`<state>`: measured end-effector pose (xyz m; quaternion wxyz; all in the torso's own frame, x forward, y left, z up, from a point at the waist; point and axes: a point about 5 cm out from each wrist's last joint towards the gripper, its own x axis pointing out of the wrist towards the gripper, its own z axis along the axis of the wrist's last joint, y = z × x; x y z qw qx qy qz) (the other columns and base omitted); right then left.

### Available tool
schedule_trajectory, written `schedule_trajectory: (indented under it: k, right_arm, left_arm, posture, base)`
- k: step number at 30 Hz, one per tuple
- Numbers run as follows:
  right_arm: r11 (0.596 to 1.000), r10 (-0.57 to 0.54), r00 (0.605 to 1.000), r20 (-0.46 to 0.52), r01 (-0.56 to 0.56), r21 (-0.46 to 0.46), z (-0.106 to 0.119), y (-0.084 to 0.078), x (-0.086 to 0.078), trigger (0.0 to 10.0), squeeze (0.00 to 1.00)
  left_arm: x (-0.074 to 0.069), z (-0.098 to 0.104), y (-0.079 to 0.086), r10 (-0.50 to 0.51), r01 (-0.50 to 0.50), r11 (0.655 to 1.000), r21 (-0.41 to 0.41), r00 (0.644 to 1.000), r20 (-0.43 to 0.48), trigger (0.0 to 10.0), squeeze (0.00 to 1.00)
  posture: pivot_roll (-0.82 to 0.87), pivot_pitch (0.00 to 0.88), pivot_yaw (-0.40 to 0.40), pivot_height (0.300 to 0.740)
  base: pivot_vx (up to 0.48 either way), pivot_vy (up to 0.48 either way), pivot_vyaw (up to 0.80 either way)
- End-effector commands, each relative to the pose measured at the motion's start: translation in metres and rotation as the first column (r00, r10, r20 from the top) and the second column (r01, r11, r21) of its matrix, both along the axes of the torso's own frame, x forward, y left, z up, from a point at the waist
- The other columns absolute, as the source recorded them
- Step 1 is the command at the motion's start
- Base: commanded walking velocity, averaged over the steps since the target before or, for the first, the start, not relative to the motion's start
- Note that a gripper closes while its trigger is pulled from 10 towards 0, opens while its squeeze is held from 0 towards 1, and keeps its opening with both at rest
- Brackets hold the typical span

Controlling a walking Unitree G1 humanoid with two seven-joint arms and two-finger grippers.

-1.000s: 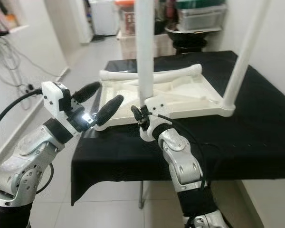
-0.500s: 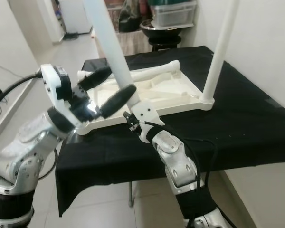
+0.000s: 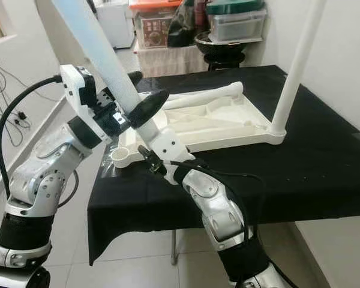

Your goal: Building children table

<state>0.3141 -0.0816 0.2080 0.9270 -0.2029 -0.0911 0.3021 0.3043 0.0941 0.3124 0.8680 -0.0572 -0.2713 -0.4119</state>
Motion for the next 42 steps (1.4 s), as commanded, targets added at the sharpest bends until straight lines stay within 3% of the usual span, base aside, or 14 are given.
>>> schedule_trajectory:
  k: [1, 10, 14, 15, 21, 23, 24, 25, 31, 32, 33, 34, 38, 42]
  right_arm:
    - [1.000, 0.022, 0.999, 0.038, -0.022, -0.004, 0.004, 0.004, -0.002, 10.0, 0.00]
    - [1.000, -0.023, 1.000, 0.019, 0.023, -0.003, 0.002, -0.001, 0.005, 10.0, 0.00]
    - [1.000, 0.002, 0.999, -0.036, -0.001, 0.011, -0.001, -0.001, 0.009, 10.0, 0.07]
    - [0.998, 0.053, 0.996, -0.065, -0.052, 0.021, -0.001, 0.003, 0.009, 10.0, 1.00]
    - [0.992, 0.124, 0.988, -0.094, -0.123, 0.016, -0.001, 0.009, 0.009, 10.0, 1.00]
    - [0.986, 0.168, 0.978, -0.123, -0.169, 0.006, -0.001, 0.016, 0.011, 10.0, 0.97]
    - [0.986, 0.168, 0.978, -0.123, -0.169, 0.006, -0.001, 0.016, 0.011, 10.0, 0.97]
    - [0.978, 0.208, 0.965, -0.162, -0.206, 0.028, 0.000, 0.024, 0.015, 10.0, 0.00]
    - [0.966, 0.256, 0.946, -0.200, -0.241, 0.097, 0.002, 0.034, 0.015, 10.0, 0.00]
    - [0.957, 0.284, 0.936, -0.210, -0.263, 0.122, 0.002, 0.037, 0.014, 8.2, 0.00]
    - [0.957, 0.284, 0.936, -0.210, -0.263, 0.122, 0.002, 0.037, 0.014, 8.2, 0.00]
    - [0.942, 0.330, 0.918, -0.220, -0.306, 0.137, 0.000, 0.041, 0.010, 0.0, 0.00]
    - [0.887, 0.461, 0.851, -0.253, -0.444, 0.125, -0.008, 0.046, -0.005, 0.0, 0.00]
    - [0.880, 0.476, 0.843, -0.252, -0.458, 0.127, -0.008, 0.047, -0.006, 0.0, 0.00]
  left_arm:
    - [0.001, 0.003, 0.002, -0.005, 0.005, 1.000, -0.003, 1.000, 0.015, 0.0, 0.00]
    - [-0.003, 0.007, 0.004, -0.034, 0.034, 0.999, -0.002, 0.999, 0.037, 0.0, 0.00]
    - [-0.012, 0.008, 0.001, -0.177, 0.175, 0.984, 0.041, 0.983, 0.053, 0.0, 0.00]
    - [-0.017, 0.006, -0.001, -0.255, 0.250, 0.965, 0.084, 0.966, 0.052, 0.0, 0.00]
    - [-0.030, 0.001, -0.006, -0.434, 0.420, 0.885, 0.201, 0.900, 0.029, 0.0, 0.00]
    - [-0.036, 0.000, -0.009, -0.539, 0.519, 0.808, 0.279, 0.842, -0.003, 0.0, 0.00]
    - [-0.036, 0.000, -0.009, -0.539, 0.519, 0.808, 0.279, 0.842, -0.003, 0.0, 0.00]
    - [-0.040, 0.000, -0.011, -0.603, 0.573, 0.749, 0.333, 0.798, -0.017, 0.0, 0.00]
    - [-0.043, 0.006, -0.014, -0.634, 0.597, 0.732, 0.329, 0.773, 0.007, 0.0, 0.00]
    - [-0.044, 0.009, -0.014, -0.643, 0.605, 0.729, 0.320, 0.766, 0.018, 0.0, 0.00]
    - [-0.044, 0.009, -0.014, -0.643, 0.605, 0.729, 0.320, 0.766, 0.018, 0.0, 0.00]
    - [-0.046, 0.010, -0.015, -0.653, 0.614, 0.724, 0.315, 0.757, 0.027, 0.0, 0.00]
    - [-0.050, 0.012, -0.013, -0.686, 0.645, 0.697, 0.314, 0.727, 0.029, 0.0, 0.00]
    - [-0.051, 0.012, -0.013, -0.691, 0.650, 0.693, 0.313, 0.722, 0.029, 0.0, 0.00]
  posture:
    - [-0.08, 0.000, 0.098, 0.740]
    - [-0.08, 0.000, 0.097, 0.740]
    - [-0.08, 0.000, 0.096, 0.740]
    - [-0.08, 0.000, 0.094, 0.740]
    - [-0.07, 0.000, 0.092, 0.740]
    - [-0.06, 0.000, 0.088, 0.740]
    - [-0.06, 0.000, 0.088, 0.740]
    - [-0.06, 0.000, 0.086, 0.740]
    - [-0.06, 0.000, 0.082, 0.740]
    - [-0.06, 0.000, 0.082, 0.740]
    - [-0.06, 0.000, 0.082, 0.740]
    - [-0.05, 0.000, 0.077, 0.740]
    - [-0.05, 0.000, 0.078, 0.740]
    - [-0.05, 0.000, 0.077, 0.740]
  base:
    - [0.000, 0.000, 0.00]
    - [0.000, 0.000, 0.00]
    - [0.000, 0.000, 0.00]
    - [0.000, 0.000, 0.00]
    - [0.000, 0.000, 0.00]
    - [0.000, 0.000, 0.00]
    - [0.000, 0.000, 0.00]
    - [0.000, 0.000, 0.00]
    - [0.000, 0.000, 0.00]
    - [0.000, 0.000, 0.00]
    - [0.000, 0.000, 0.00]
    - [0.000, 0.000, 0.00]
    - [0.000, 0.000, 0.00]
    - [0.000, 0.000, 0.00]
